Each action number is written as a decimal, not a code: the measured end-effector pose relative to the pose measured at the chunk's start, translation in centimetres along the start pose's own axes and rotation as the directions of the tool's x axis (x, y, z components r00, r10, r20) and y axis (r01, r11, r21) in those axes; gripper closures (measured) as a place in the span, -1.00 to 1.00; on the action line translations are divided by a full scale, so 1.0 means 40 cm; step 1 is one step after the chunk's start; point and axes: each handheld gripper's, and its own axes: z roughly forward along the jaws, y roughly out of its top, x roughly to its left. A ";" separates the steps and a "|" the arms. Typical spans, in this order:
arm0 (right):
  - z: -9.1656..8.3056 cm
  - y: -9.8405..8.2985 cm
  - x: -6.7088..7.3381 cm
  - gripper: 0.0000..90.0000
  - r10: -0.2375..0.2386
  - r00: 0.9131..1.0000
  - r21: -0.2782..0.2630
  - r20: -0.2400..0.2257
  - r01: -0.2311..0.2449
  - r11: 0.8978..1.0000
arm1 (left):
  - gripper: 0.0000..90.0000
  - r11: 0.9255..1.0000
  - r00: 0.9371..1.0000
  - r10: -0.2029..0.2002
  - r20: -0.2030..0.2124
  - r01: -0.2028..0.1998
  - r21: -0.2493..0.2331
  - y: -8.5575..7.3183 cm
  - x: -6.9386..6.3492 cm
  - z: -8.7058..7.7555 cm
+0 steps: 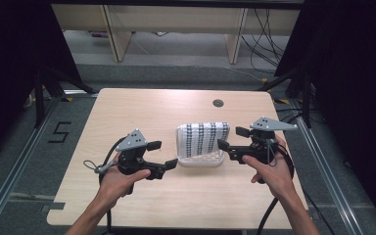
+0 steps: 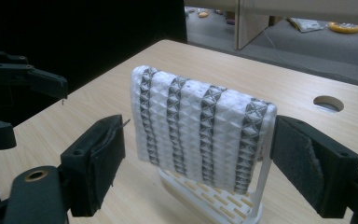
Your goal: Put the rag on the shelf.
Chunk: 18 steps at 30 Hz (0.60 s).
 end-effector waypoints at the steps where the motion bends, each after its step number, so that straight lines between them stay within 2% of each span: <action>1: 0.000 -0.002 -0.002 -0.58 -0.023 1.000 -0.011 0.010 0.023 1.000 | -0.66 1.000 1.000 -0.003 -0.001 0.003 0.000 -0.005 0.001 0.001; 2: 0.000 -0.005 0.003 -0.58 0.004 1.000 -0.005 -0.004 -0.004 1.000 | -0.66 1.000 1.000 -0.006 0.002 0.006 -0.001 -0.009 0.003 0.003; 3: 0.001 -0.008 0.001 -0.58 -0.023 1.000 -0.013 0.009 0.023 1.000 | -0.66 1.000 1.000 -0.006 -0.001 0.006 0.005 -0.014 0.005 0.003; 4: 0.000 -0.011 0.005 -0.58 -0.002 1.000 -0.005 0.000 0.002 1.000 | -0.66 1.000 1.000 -0.010 0.000 0.010 0.004 -0.018 0.007 0.004; 9: 0.006 -0.027 0.001 -0.57 -0.018 1.000 -0.013 0.002 0.018 1.000 | -0.66 1.000 1.000 -0.026 0.001 0.026 0.005 -0.040 0.013 0.001; 10: 0.005 -0.031 0.006 -0.57 0.018 1.000 -0.001 -0.009 -0.018 1.000 | -0.66 1.000 1.000 -0.026 0.004 0.026 0.003 -0.044 0.015 0.001; 11: 0.008 -0.034 0.002 -0.57 -0.001 1.000 -0.004 -0.011 0.001 1.000 | -0.66 1.000 1.000 -0.029 0.002 0.029 0.006 -0.049 0.015 0.000; 12: 0.007 -0.038 0.003 -0.57 -0.005 1.000 -0.008 0.007 0.005 1.000 | -0.66 1.000 1.000 -0.026 -0.001 0.026 0.008 -0.051 0.015 -0.001; 14: 0.009 -0.044 0.004 -0.57 0.005 1.000 -0.012 -0.005 -0.005 1.000 | -0.66 1.000 1.000 -0.022 -0.005 0.022 0.011 -0.058 0.016 -0.001; 15: 0.009 -0.046 0.001 -0.57 -0.021 1.000 -0.015 0.007 0.021 1.000 | -0.66 1.000 1.000 -0.018 0.000 0.018 0.010 -0.061 0.018 0.000; 16: 0.010 -0.049 0.005 -0.57 -0.005 1.000 -0.012 -0.008 0.005 1.000 | -0.66 1.000 1.000 -0.021 -0.009 0.021 0.020 -0.063 0.017 -0.001; 18: 0.013 -0.056 0.009 -0.57 -0.014 1.000 -0.018 0.007 0.014 1.000 | -0.66 1.000 1.000 -0.023 -0.006 0.023 0.018 -0.068 0.018 -0.001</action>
